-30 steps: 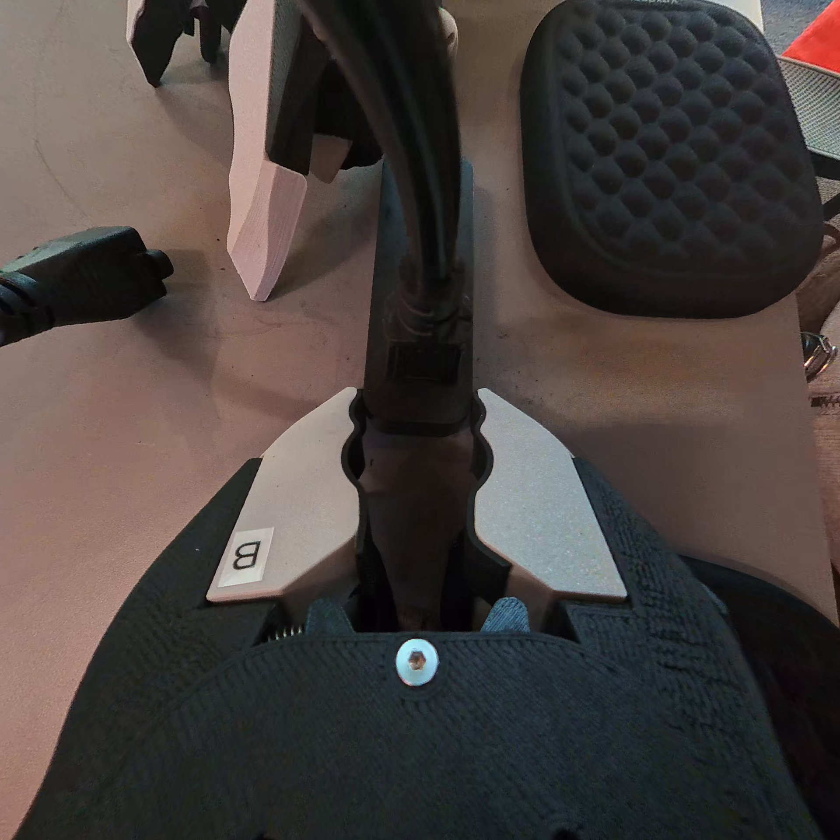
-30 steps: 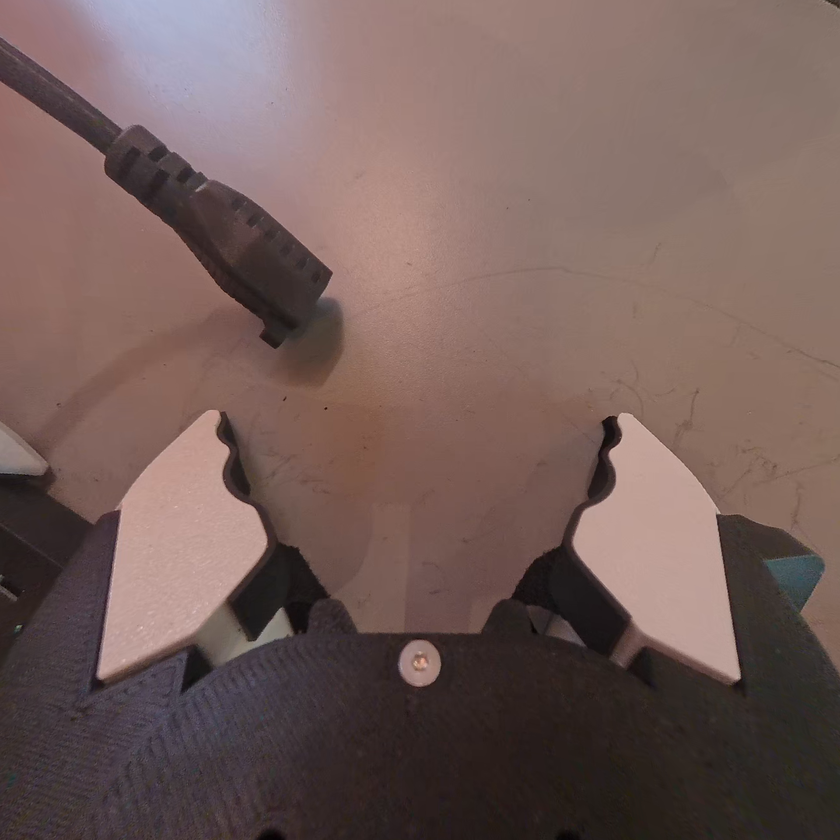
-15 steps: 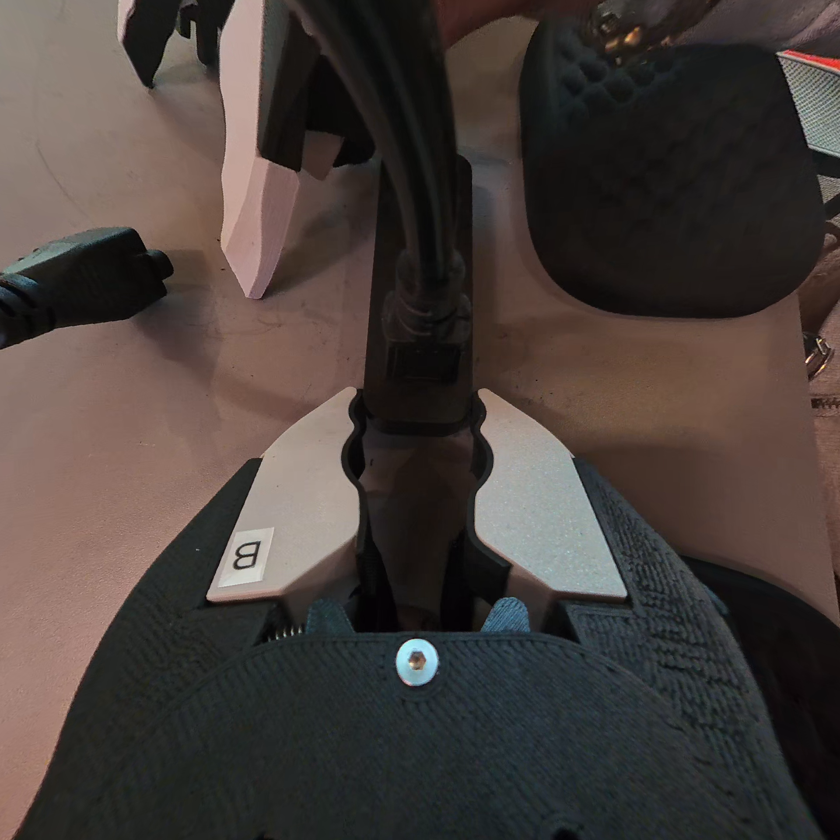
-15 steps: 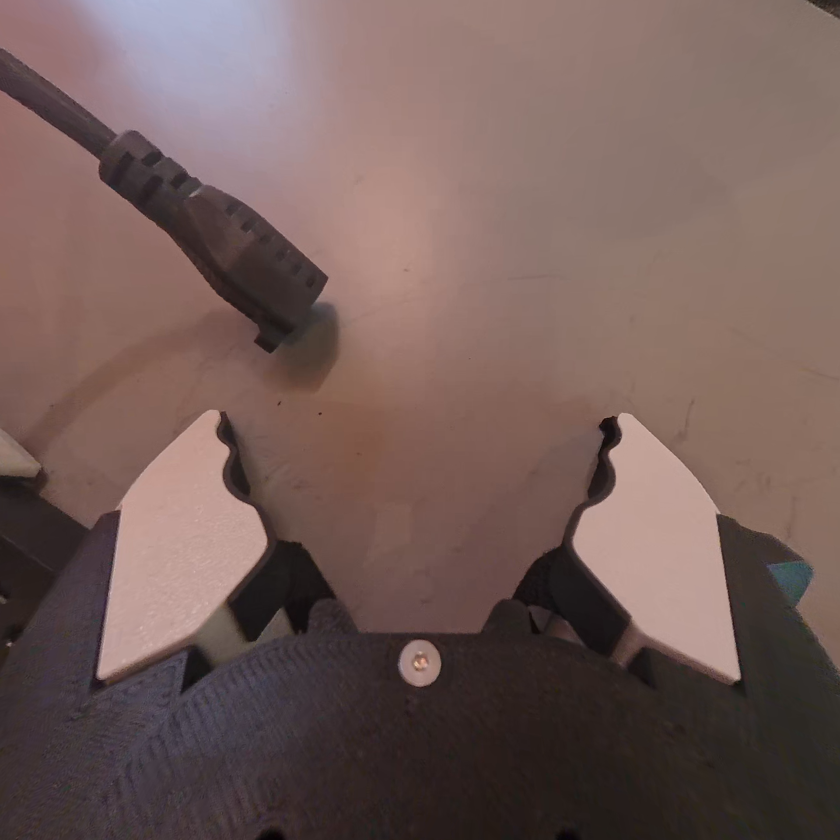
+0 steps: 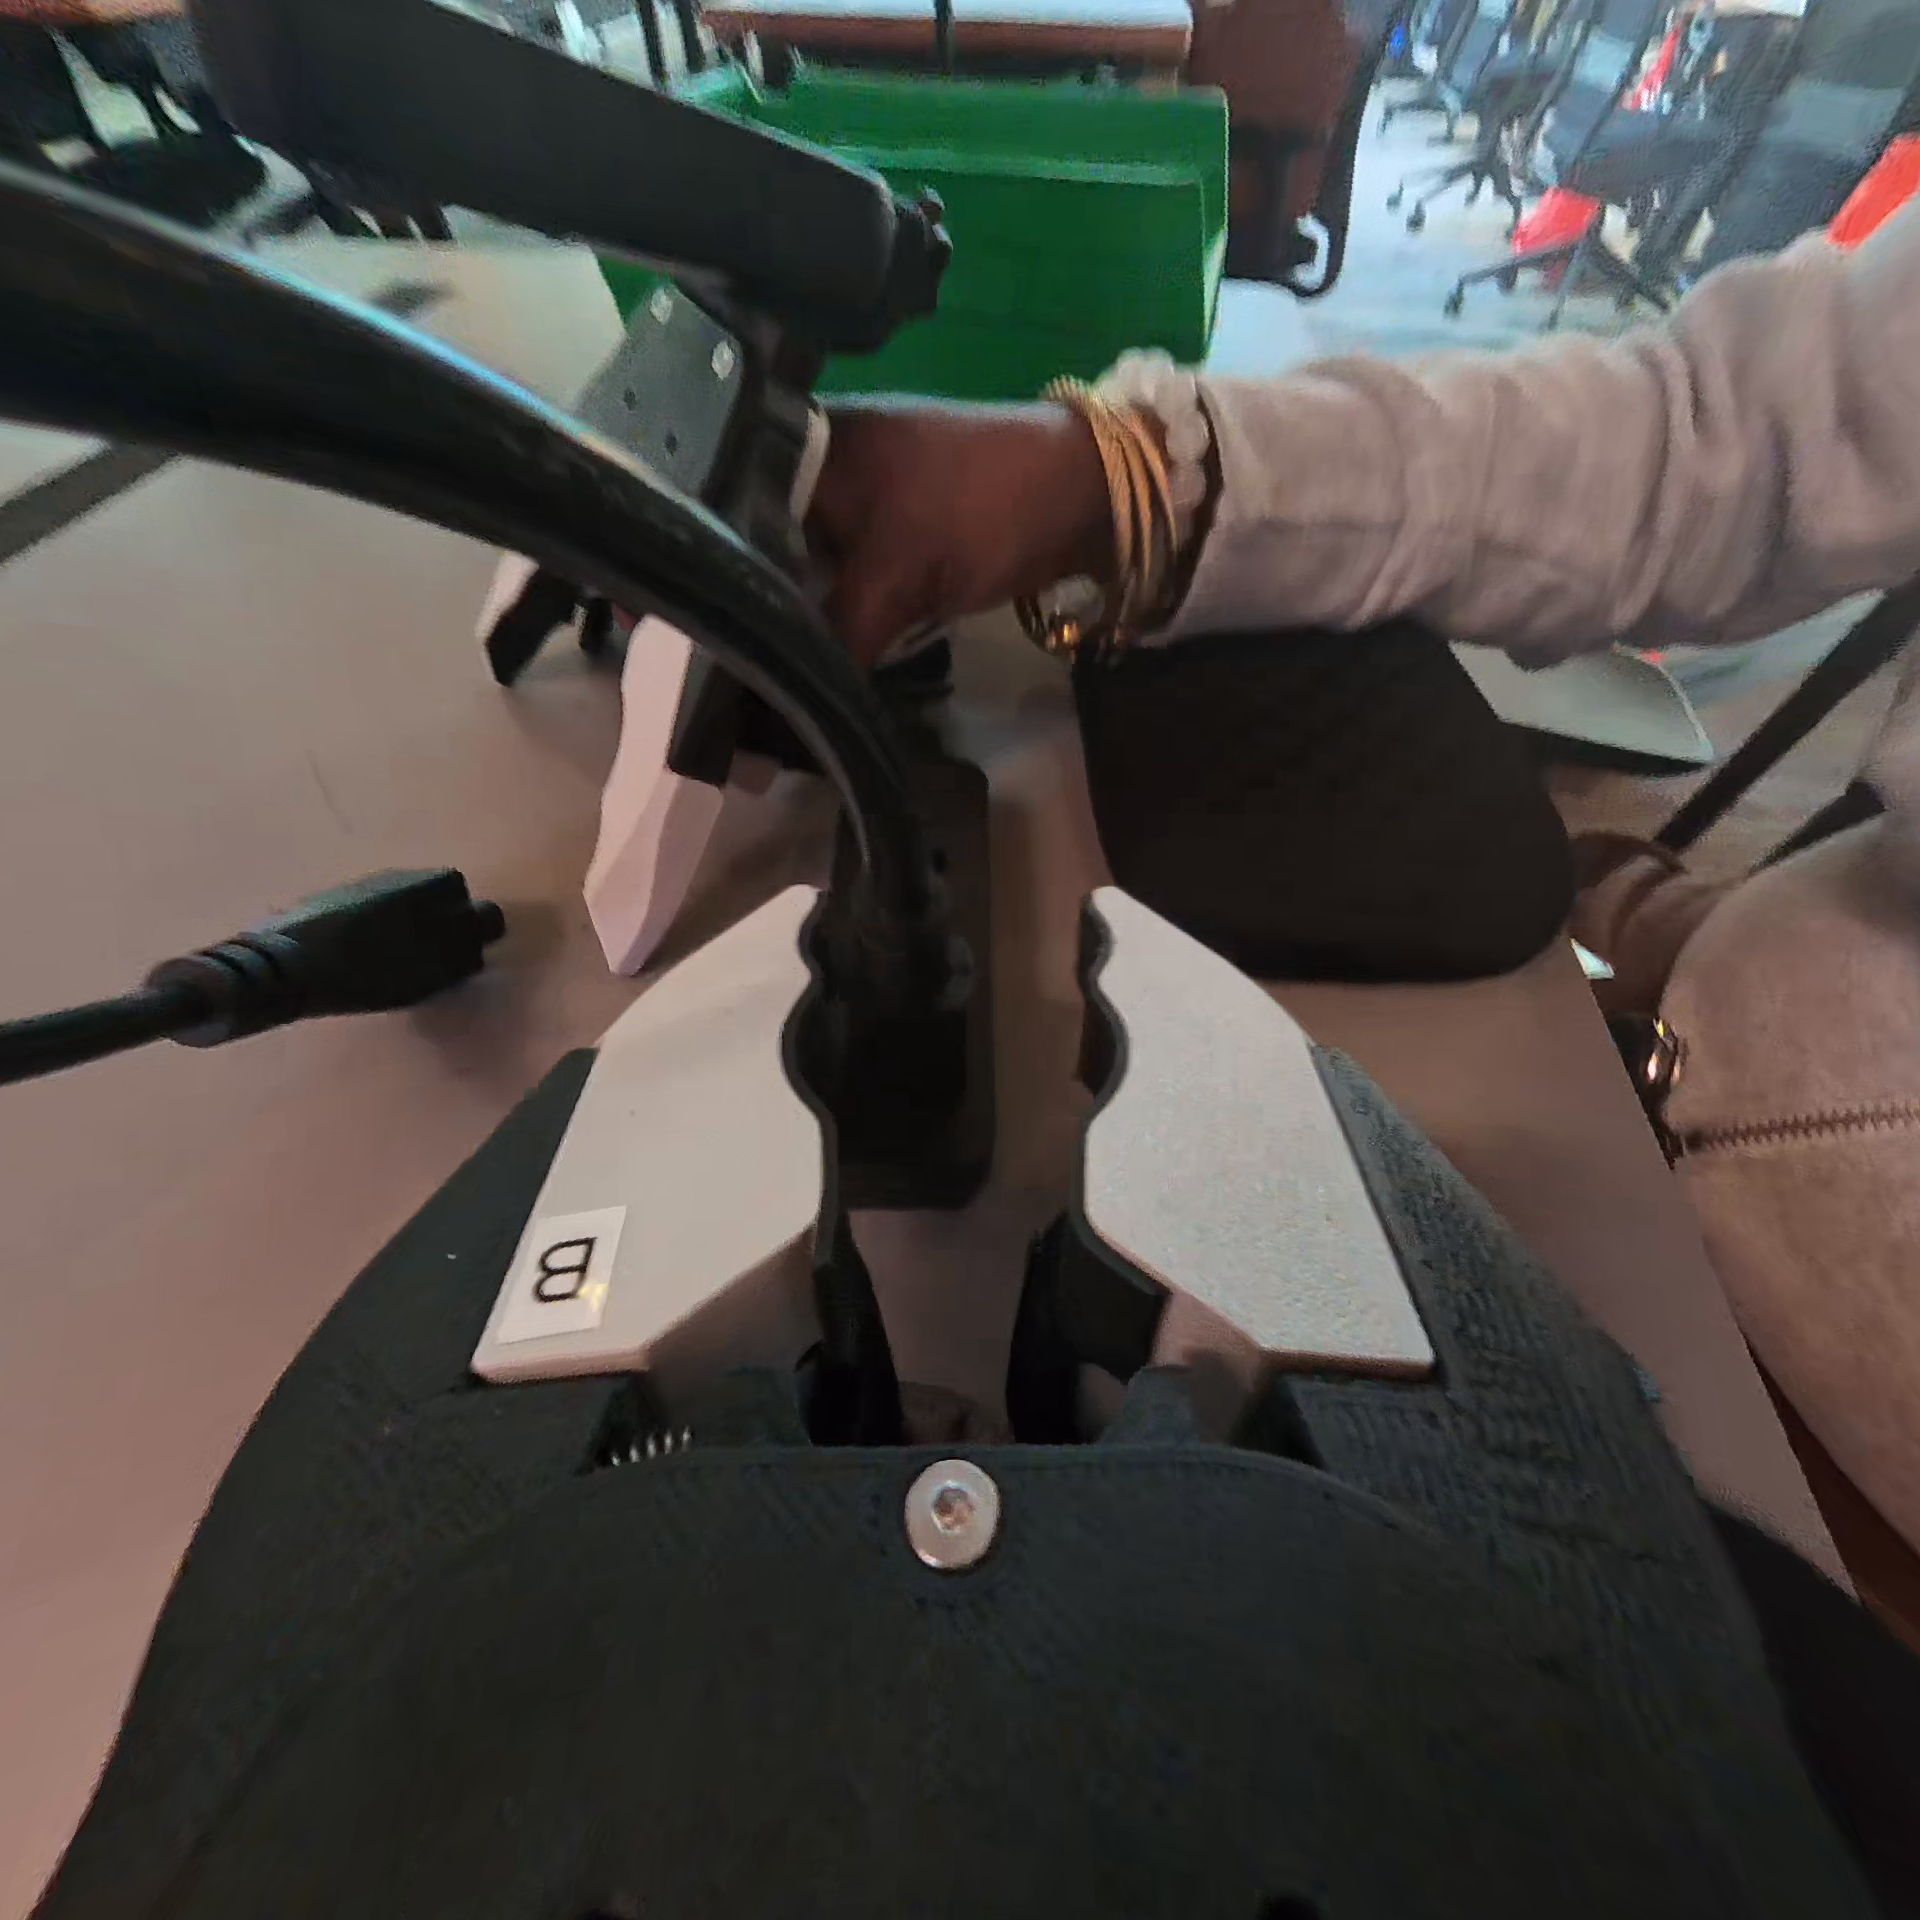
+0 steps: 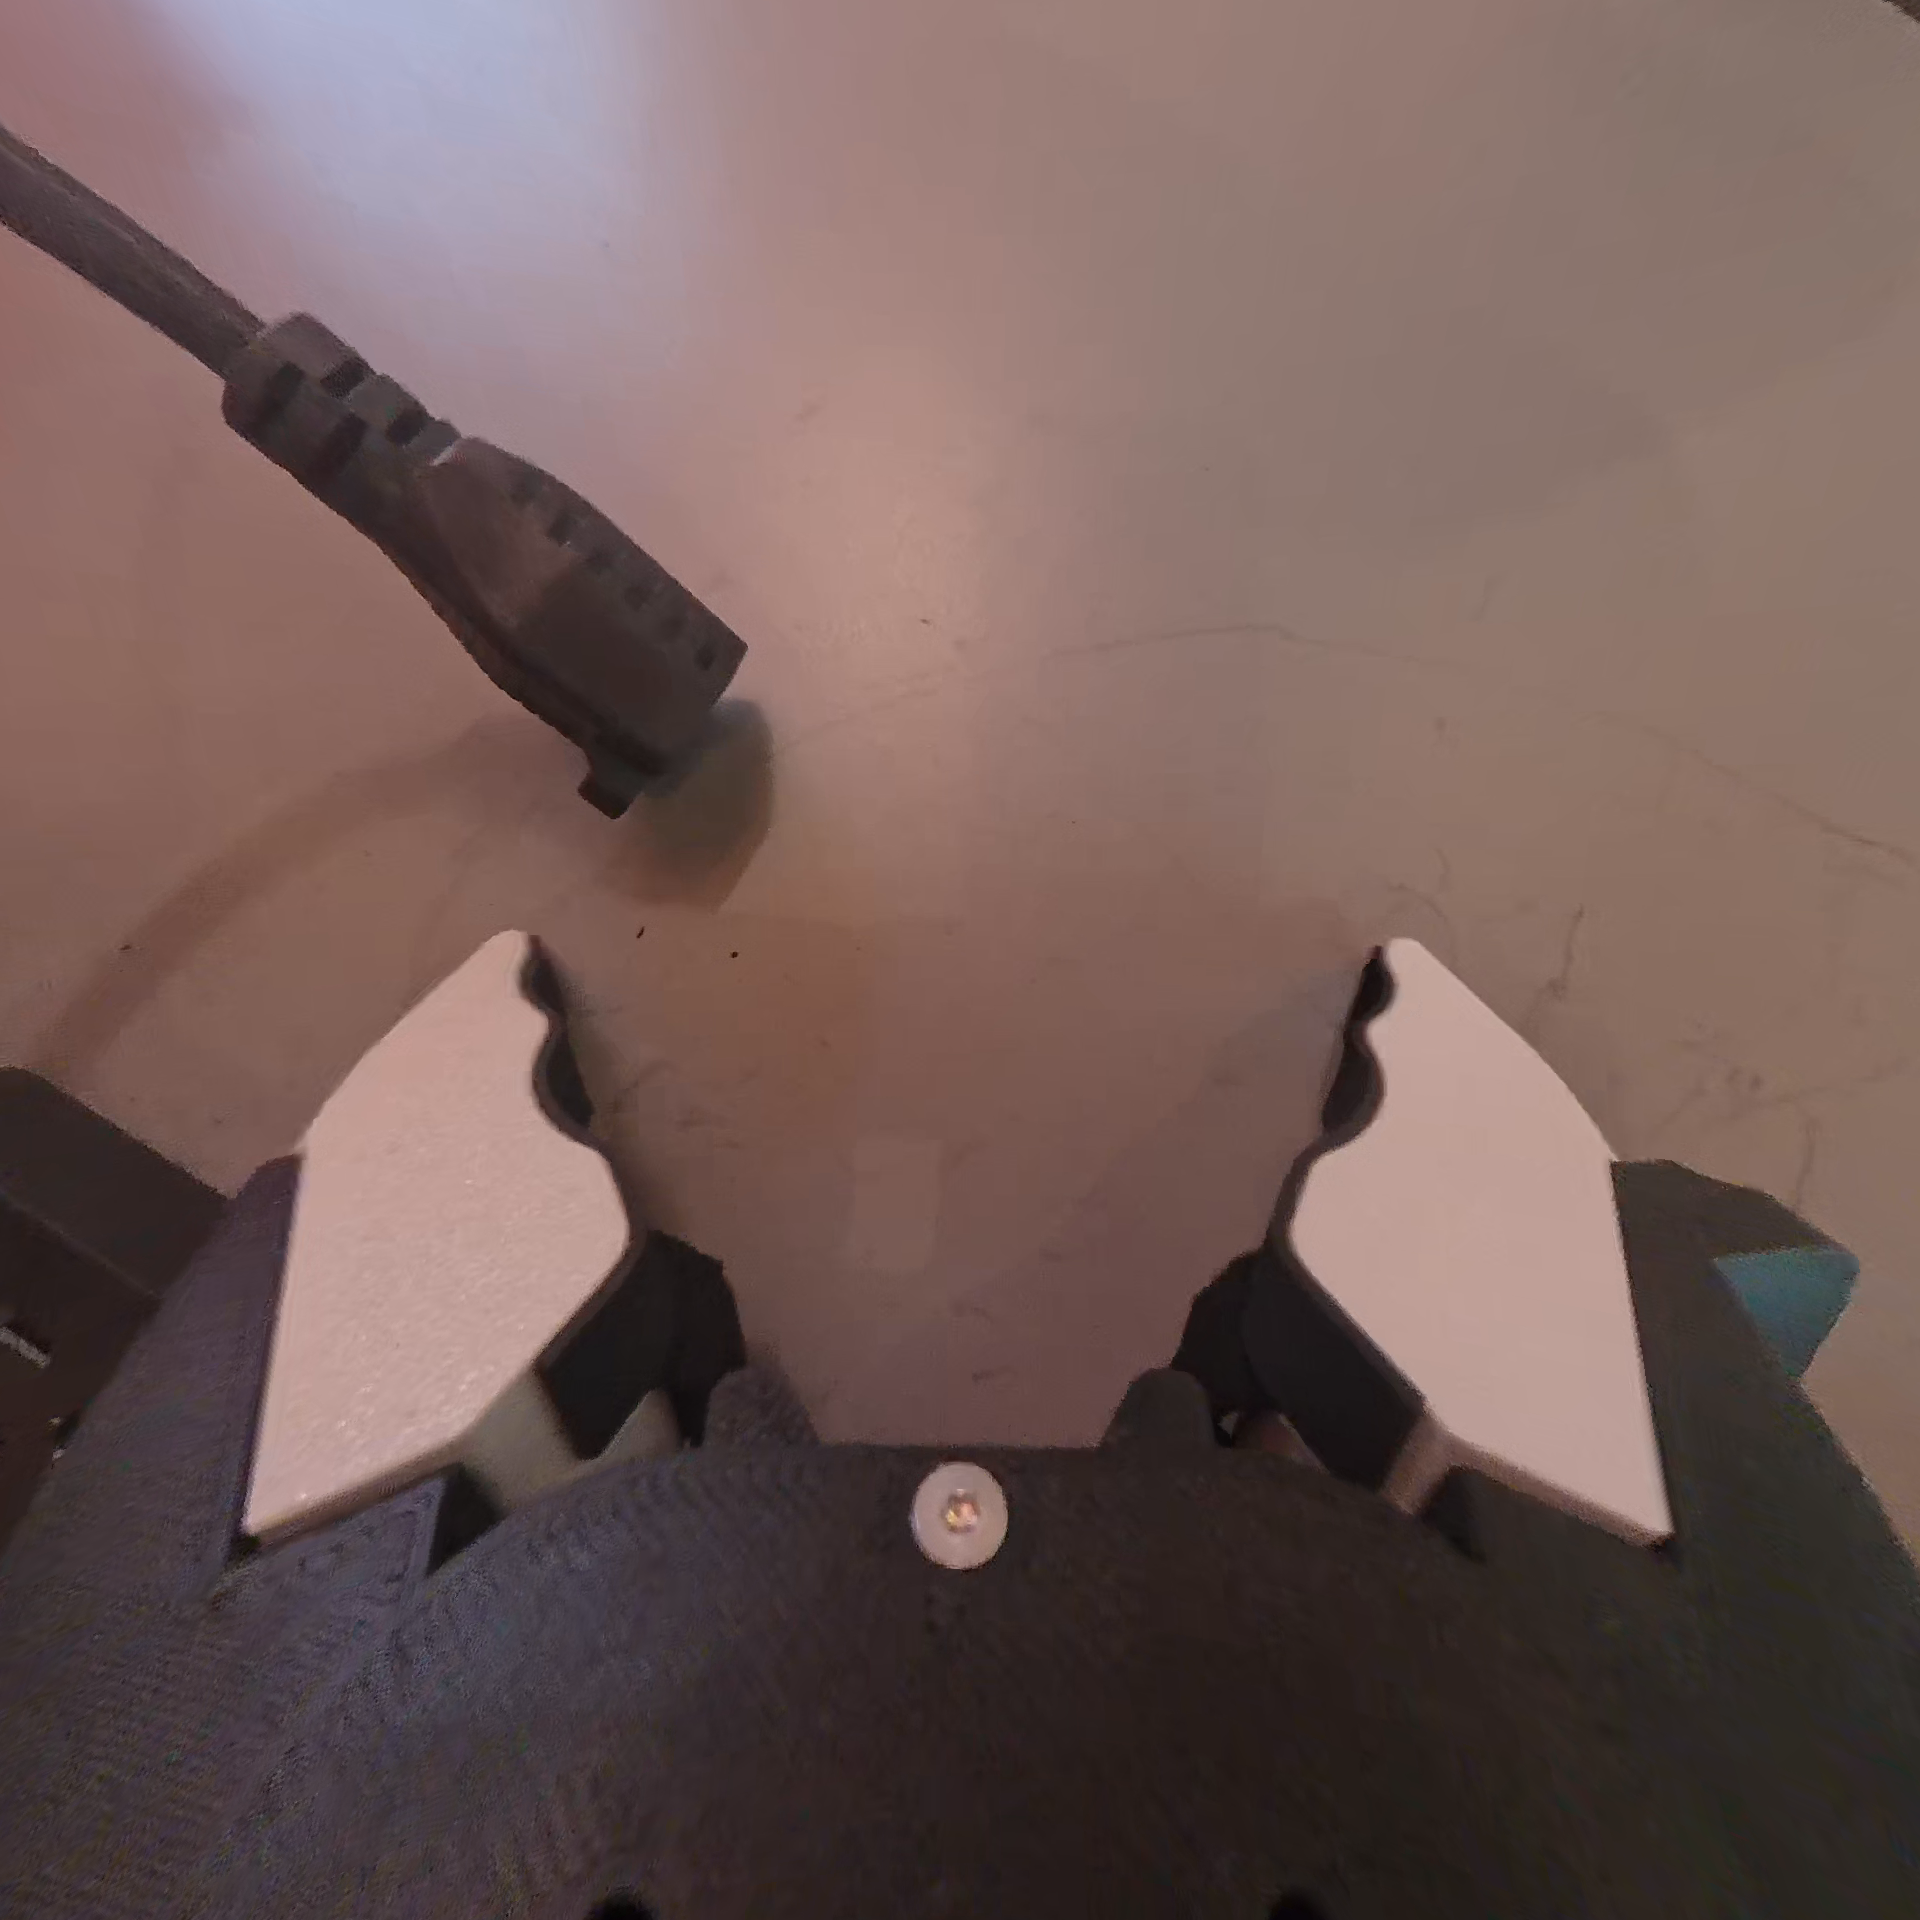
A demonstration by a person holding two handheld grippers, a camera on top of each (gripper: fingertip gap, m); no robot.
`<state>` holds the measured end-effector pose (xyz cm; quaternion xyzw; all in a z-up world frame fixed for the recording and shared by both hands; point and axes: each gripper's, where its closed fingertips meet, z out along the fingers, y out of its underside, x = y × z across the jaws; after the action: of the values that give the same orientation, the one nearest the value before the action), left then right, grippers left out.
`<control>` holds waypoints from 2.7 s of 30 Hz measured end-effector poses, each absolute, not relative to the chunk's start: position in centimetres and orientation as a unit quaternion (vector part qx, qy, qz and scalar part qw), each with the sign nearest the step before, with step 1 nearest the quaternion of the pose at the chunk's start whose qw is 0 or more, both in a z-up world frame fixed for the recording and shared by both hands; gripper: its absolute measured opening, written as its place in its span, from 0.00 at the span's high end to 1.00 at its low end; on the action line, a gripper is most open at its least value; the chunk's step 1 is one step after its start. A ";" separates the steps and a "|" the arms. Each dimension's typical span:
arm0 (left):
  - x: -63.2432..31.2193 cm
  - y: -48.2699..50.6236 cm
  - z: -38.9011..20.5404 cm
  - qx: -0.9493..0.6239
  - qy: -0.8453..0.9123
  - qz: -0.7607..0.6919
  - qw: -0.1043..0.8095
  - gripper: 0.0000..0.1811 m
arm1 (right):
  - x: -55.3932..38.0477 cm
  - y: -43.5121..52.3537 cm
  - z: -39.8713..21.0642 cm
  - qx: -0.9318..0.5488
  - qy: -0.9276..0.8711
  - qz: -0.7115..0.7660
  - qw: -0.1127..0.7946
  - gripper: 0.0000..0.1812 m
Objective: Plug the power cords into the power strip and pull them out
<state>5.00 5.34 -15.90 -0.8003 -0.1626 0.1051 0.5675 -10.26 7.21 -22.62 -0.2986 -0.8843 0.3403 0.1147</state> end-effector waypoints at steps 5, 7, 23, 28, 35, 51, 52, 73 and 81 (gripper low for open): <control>3.9 4.9 -15.6 -0.786 -0.189 0.108 0.578 0.91 | -10.5 7.4 -16.8 -0.237 -0.832 0.468 0.181 0.46; 3.9 4.8 -15.6 -0.787 -0.194 0.098 0.578 0.91 | -9.0 7.1 -11.0 -0.154 -0.758 0.591 0.231 0.48; 4.1 4.9 -16.0 -0.806 -0.167 0.022 0.567 0.90 | 2.5 5.2 -12.4 0.117 -0.801 0.587 -0.017 0.49; 4.1 4.9 -15.9 -0.802 -0.173 0.021 0.572 0.90 | 3.0 5.4 -19.3 0.134 -0.893 0.429 -0.029 0.50; 3.4 4.3 -16.0 -0.806 -0.159 0.084 0.564 0.89 | 3.0 5.1 -21.5 0.108 -0.917 0.383 -0.033 0.75; -0.6 0.4 -15.5 -0.780 -0.231 0.237 0.531 0.64 | 1.7 3.3 -18.5 0.003 -0.876 0.479 -0.055 0.62; -0.7 0.2 -15.4 -0.779 -0.234 0.246 0.527 0.62 | 1.5 3.4 -17.6 0.002 -0.862 0.504 -0.054 0.59; 7.2 -27.3 -6.5 -0.743 -0.477 0.375 0.281 0.68 | -0.7 4.4 -9.9 -0.012 -0.725 0.689 -0.002 0.33; 0.0 -33.1 -14.9 -0.894 -0.327 0.295 0.085 0.68 | -1.2 4.7 -10.3 -0.019 -0.726 0.688 -0.011 0.36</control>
<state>-0.01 -33.10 -14.93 -0.8938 -0.3267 0.2952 0.0849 -1.15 4.67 -10.35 -0.0190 -0.7258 0.6876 -0.0112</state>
